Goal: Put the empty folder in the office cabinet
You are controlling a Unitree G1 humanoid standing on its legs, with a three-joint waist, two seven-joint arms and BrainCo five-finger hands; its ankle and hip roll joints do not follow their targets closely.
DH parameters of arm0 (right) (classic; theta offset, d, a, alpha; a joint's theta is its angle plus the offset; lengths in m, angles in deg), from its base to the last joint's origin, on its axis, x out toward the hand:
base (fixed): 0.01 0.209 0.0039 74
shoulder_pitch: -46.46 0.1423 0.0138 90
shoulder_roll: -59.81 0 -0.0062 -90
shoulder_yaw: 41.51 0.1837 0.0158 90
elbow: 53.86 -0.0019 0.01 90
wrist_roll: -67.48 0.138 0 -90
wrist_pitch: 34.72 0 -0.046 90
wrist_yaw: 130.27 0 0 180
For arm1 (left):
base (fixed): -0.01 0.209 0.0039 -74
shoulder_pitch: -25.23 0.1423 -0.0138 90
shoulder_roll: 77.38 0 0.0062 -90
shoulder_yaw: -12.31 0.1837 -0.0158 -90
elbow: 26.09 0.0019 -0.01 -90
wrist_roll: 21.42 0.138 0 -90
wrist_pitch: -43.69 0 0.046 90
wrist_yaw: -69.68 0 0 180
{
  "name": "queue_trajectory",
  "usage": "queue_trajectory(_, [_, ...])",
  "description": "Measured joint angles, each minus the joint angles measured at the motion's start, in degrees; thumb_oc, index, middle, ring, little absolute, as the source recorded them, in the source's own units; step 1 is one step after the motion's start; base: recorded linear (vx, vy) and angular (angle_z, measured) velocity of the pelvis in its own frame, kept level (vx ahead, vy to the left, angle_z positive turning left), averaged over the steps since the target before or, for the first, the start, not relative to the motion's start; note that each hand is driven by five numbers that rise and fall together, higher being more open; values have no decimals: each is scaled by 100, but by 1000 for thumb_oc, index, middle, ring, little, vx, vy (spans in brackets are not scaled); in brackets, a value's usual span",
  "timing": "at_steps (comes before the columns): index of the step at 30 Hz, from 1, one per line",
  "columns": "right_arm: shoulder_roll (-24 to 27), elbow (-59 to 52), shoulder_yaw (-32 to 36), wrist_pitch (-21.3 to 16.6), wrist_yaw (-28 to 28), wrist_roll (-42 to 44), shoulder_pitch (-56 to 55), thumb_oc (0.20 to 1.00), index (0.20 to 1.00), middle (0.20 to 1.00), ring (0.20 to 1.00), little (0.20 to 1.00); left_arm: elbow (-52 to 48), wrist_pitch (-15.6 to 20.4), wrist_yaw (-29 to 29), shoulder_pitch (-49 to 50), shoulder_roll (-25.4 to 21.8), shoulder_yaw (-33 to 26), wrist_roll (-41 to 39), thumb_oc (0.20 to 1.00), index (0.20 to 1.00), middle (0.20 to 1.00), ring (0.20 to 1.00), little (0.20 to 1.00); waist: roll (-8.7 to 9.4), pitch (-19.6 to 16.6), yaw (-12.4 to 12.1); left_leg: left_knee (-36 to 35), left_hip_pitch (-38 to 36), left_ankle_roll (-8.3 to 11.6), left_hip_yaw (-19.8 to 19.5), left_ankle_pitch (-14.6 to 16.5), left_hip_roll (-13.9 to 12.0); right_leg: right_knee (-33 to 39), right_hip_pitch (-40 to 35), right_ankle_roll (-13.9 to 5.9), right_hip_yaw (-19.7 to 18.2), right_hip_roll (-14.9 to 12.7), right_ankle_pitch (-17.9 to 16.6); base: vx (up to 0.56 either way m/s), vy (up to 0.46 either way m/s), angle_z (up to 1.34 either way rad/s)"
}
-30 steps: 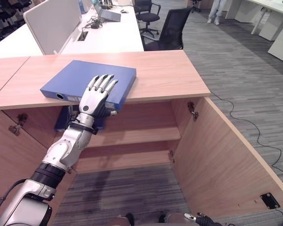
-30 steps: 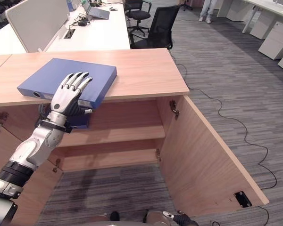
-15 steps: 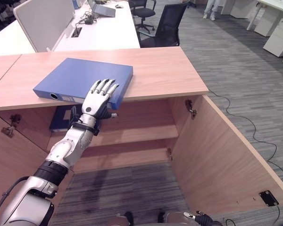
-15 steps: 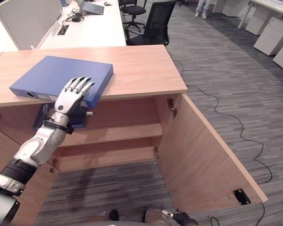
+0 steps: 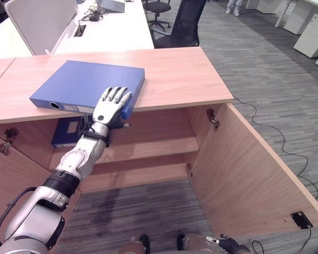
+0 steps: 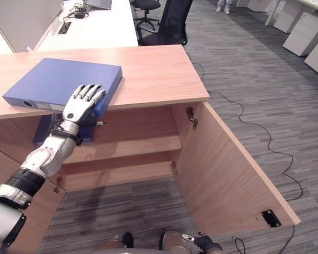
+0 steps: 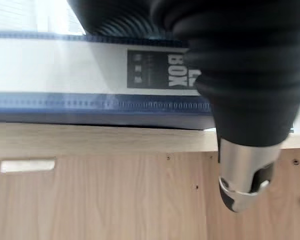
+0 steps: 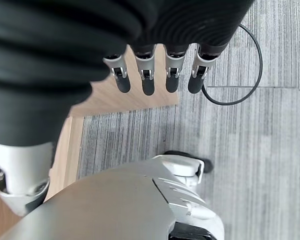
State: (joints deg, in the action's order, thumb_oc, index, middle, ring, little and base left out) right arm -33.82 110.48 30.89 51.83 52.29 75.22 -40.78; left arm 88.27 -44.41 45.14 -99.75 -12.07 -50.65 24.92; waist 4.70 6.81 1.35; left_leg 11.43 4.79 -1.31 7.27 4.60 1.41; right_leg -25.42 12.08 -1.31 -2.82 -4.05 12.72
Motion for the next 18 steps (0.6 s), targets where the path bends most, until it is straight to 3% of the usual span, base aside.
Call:
queue_trajectory(11, [-2, 0, -50, -10, 29, -1, 30, 1000, 1000, 1000, 1000, 1000, 267, -400, -381, -111, -4, 14, 382, 1000, 1000, 1000, 1000, 1000, 37, 37, -2, 8, -1, 1, 25, 0, -18, -1, 8, -23, -17, 18, 5, 0, 0, 0])
queue_trajectory(18, [-10, 1, -68, -10, 61, -3, 32, 1000, 1000, 1000, 1000, 1000, 266, -477, -554, -112, -4, -12, 479, 1000, 1000, 1000, 1000, 1000, 65, 53, -3, 7, 2, 10, 27, 6, -32, -2, 14, -21, -21, 36, 6, 0, 0, 0])
